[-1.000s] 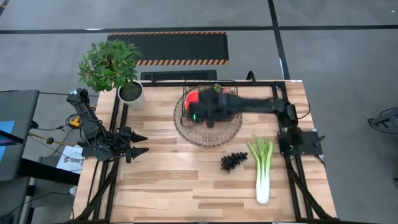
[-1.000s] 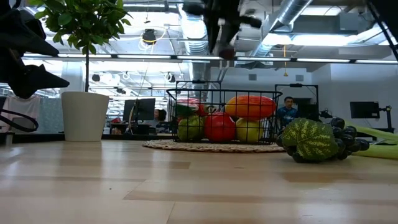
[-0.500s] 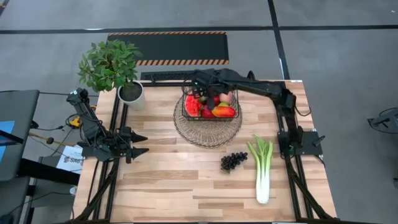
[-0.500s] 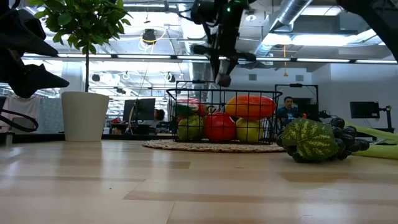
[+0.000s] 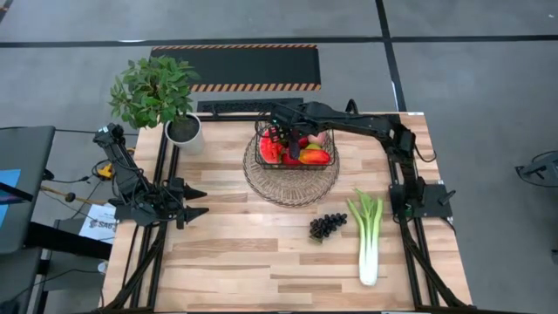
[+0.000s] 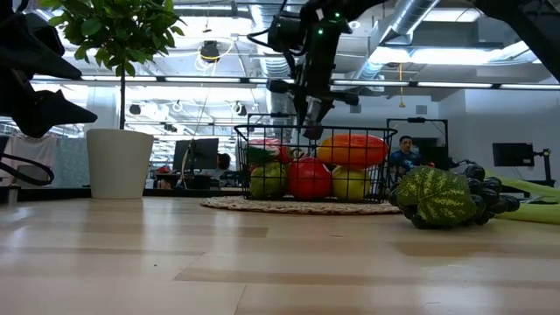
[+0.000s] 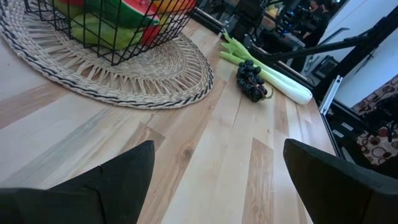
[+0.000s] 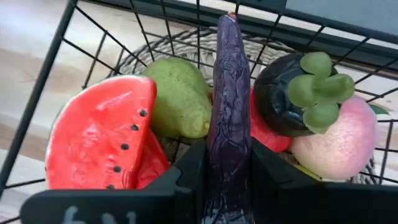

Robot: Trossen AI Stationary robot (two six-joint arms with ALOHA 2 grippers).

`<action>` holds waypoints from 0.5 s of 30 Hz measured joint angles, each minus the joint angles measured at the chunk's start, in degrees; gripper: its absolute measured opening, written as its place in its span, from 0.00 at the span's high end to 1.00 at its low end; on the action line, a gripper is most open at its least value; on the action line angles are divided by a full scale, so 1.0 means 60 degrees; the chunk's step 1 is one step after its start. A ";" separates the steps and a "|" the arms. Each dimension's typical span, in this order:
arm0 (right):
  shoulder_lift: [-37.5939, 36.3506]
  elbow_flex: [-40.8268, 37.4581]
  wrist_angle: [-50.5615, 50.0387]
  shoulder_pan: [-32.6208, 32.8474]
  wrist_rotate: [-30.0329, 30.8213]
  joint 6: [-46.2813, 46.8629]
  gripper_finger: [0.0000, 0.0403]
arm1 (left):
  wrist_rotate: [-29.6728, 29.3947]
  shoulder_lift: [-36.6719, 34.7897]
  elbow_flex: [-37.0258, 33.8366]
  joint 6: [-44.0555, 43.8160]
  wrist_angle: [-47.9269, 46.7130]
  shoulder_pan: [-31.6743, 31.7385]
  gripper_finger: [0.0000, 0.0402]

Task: Build produce basket
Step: Put the purple eggplant into the black wire basket

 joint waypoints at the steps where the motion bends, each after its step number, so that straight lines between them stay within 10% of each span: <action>1: -0.0001 -0.0048 0.0079 -0.0004 -0.0002 0.0000 0.76 | 0.0000 -0.0003 0.0000 0.0000 0.0000 0.0000 0.15; 15: -0.0007 -0.0268 0.0282 -0.0004 -0.0243 -0.0082 0.68 | -0.0004 -0.0003 0.0000 0.0000 0.0004 0.0000 0.15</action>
